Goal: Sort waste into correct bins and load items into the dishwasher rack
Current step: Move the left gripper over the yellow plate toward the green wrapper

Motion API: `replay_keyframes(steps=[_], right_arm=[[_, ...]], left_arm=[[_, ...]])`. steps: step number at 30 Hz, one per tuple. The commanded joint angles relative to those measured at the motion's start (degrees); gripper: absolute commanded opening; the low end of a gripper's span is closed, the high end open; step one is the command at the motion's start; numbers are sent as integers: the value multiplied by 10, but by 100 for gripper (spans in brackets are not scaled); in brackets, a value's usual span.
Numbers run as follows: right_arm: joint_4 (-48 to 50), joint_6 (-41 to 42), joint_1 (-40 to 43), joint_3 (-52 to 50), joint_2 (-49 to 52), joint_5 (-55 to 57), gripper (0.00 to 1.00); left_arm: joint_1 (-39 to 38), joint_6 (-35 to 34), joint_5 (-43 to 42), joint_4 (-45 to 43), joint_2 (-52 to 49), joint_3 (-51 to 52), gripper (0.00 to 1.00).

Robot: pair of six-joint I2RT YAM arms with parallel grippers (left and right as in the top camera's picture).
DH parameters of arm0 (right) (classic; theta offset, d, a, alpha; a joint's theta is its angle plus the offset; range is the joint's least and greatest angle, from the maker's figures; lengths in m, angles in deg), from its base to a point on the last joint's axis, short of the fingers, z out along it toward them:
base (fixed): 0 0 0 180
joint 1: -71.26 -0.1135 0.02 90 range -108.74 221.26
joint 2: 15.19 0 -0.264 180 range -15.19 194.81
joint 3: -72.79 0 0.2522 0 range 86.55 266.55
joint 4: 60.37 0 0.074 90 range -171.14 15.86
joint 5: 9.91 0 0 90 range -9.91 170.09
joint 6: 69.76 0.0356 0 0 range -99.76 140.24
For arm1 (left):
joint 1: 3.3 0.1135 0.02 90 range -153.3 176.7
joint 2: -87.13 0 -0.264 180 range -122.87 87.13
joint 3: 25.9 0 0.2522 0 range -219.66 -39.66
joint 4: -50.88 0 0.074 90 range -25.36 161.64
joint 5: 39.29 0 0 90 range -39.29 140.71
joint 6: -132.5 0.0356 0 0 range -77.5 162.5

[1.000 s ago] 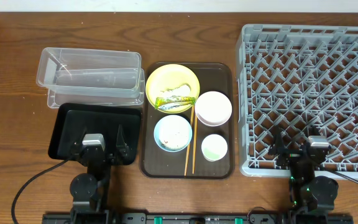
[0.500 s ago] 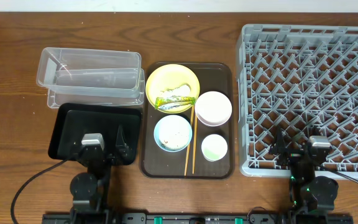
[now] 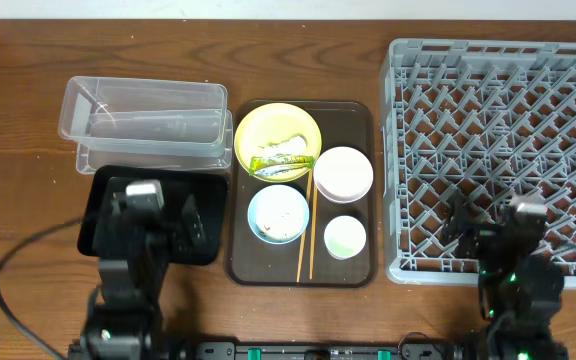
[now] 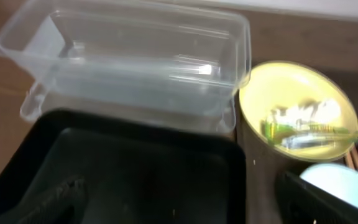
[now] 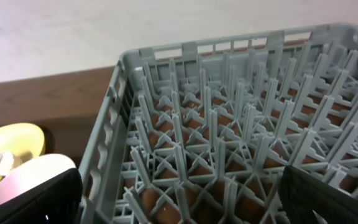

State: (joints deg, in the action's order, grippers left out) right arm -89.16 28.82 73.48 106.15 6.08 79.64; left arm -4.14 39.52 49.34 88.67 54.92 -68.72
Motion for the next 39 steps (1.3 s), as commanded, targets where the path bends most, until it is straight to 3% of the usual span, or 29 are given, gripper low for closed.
replay_keyframes(steps=[1,9,15,21,32,39], right_arm=[[-33,8,-10,72,71,2,99],[-182,8,-10,231,219,-4,99],[-186,9,-10,239,234,-42,99],[-182,8,-10,239,233,-48,99],[-182,8,-10,239,233,-50,99],[-182,8,-10,239,233,-50,99]], left_arm=[[1,-2,-21,59,-77,-83,98],[1,-3,-70,301,-252,-264,98],[1,-11,-85,333,-312,-266,98],[-2,-16,-179,240,-342,-279,98],[-103,107,-110,76,-493,-391,98],[-160,116,-110,-56,-593,-391,98]])
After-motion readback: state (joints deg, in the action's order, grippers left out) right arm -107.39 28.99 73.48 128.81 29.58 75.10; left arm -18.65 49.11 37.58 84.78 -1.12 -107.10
